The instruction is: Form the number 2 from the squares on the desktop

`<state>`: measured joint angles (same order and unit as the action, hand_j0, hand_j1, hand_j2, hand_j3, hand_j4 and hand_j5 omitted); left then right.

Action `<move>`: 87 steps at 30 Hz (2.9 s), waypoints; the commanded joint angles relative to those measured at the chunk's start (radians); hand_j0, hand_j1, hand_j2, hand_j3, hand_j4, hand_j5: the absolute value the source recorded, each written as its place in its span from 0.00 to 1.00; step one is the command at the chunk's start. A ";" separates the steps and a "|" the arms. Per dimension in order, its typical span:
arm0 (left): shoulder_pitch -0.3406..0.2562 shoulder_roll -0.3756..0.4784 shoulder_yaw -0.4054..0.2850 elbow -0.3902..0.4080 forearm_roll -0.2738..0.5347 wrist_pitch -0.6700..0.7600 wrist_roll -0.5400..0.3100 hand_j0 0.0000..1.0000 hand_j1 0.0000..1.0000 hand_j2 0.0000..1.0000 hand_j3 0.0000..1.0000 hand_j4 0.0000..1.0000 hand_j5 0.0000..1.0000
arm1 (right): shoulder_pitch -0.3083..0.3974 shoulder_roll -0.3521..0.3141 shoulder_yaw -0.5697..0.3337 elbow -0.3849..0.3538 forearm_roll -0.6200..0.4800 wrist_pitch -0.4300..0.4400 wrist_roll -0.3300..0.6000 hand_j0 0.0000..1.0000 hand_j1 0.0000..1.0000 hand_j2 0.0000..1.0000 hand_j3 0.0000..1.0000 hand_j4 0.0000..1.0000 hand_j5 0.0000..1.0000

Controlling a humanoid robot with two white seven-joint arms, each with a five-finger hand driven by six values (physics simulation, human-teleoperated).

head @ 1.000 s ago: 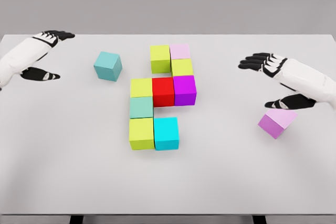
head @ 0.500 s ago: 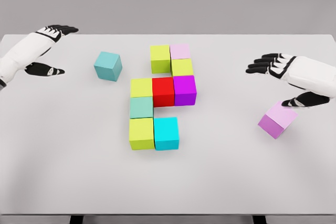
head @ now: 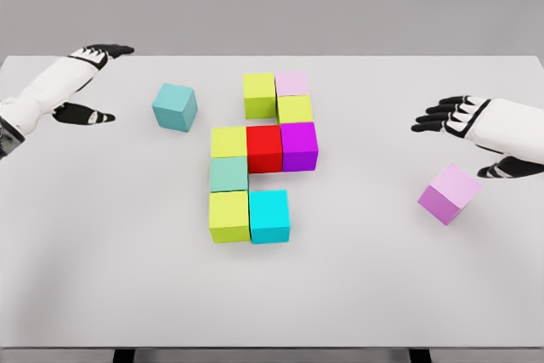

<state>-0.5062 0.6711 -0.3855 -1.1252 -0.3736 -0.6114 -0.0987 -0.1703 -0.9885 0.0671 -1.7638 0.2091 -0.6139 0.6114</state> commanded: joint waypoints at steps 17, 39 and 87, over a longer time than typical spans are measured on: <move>-0.057 -0.096 -0.148 0.288 0.375 0.001 0.019 1.00 1.00 1.00 1.00 1.00 1.00 | 0.075 -0.073 0.020 0.000 0.007 0.003 0.000 1.00 1.00 1.00 1.00 1.00 1.00; -0.115 -0.153 -0.294 0.338 0.642 0.001 0.010 1.00 1.00 1.00 1.00 1.00 1.00 | 0.038 -0.007 0.092 0.101 0.073 0.003 0.000 0.99 0.99 0.99 0.99 0.99 0.99; -0.319 -0.192 -0.317 0.559 0.535 0.001 -0.343 1.00 1.00 1.00 1.00 1.00 1.00 | -0.141 -0.062 0.286 0.167 0.084 0.003 0.000 0.99 0.99 0.99 0.99 0.99 0.99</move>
<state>-0.8253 0.4835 -0.7055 -0.5699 0.1551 -0.6126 -0.4383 -0.3206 -1.0437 0.3455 -1.5976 0.2970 -0.6133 0.6112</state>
